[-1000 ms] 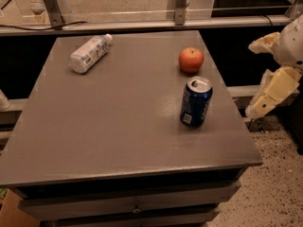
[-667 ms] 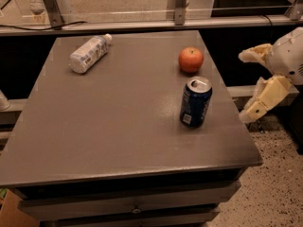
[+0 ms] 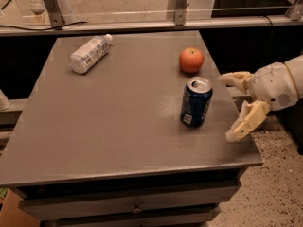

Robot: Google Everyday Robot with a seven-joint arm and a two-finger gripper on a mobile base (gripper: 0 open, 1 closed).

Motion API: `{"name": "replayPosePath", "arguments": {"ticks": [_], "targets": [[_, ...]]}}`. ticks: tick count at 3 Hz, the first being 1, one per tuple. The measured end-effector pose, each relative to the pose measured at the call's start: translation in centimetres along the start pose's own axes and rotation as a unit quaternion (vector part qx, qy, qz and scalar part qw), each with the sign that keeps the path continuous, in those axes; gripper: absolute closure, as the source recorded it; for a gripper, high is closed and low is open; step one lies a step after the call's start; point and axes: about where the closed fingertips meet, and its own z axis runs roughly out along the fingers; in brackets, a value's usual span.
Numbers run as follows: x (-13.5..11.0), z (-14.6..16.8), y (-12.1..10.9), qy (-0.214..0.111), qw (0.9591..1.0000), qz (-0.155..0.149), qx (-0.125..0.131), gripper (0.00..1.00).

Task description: Pick pepsi can

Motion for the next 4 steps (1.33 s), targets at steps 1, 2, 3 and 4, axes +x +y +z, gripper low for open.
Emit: {"name": "replayPosePath", "arguments": {"ticks": [1,2,3,4], "targets": [[0.7,3.5,0.3,-0.052,0.9980,0.000,-0.036,0.00],[-0.1,7.1,0.6,-0.089,0.9936,-0.001,-0.069,0.00],[-1.2,9.4,0.8,-0.100,0.9907,0.005,-0.093,0.18],[-2.3,10.3,1.0,-0.101,0.9896,0.007,-0.102,0.39]]}}
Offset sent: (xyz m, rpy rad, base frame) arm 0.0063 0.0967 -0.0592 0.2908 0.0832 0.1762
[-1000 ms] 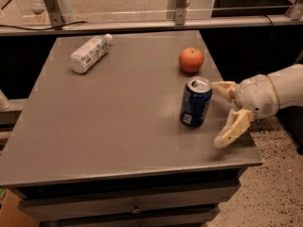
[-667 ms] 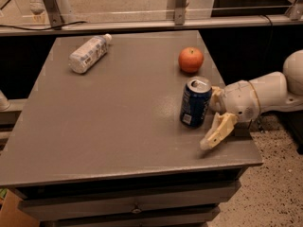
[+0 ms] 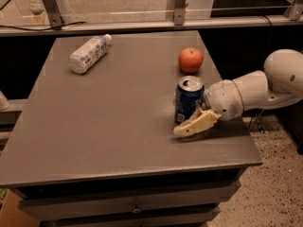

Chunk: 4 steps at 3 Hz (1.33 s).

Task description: Pick pepsi can

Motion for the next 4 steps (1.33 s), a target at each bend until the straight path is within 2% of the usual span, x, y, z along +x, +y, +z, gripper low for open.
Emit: {"name": "replayPosePath", "arguments": {"ticks": [1,2,3,4], "targets": [[-1.3,-0.1,0.2,0.007,1.0000,-0.007,-0.002,0.64],[-4.0,-0.6,1.1,0.015,0.9996,-0.024,-0.004,0.86],[-8.5,-1.6,2.9,-0.001,0.9986,-0.053,-0.004,1.00],[-12.9,-3.4,4.5,-0.046,0.9979,-0.046,0.007,1.00]]}}
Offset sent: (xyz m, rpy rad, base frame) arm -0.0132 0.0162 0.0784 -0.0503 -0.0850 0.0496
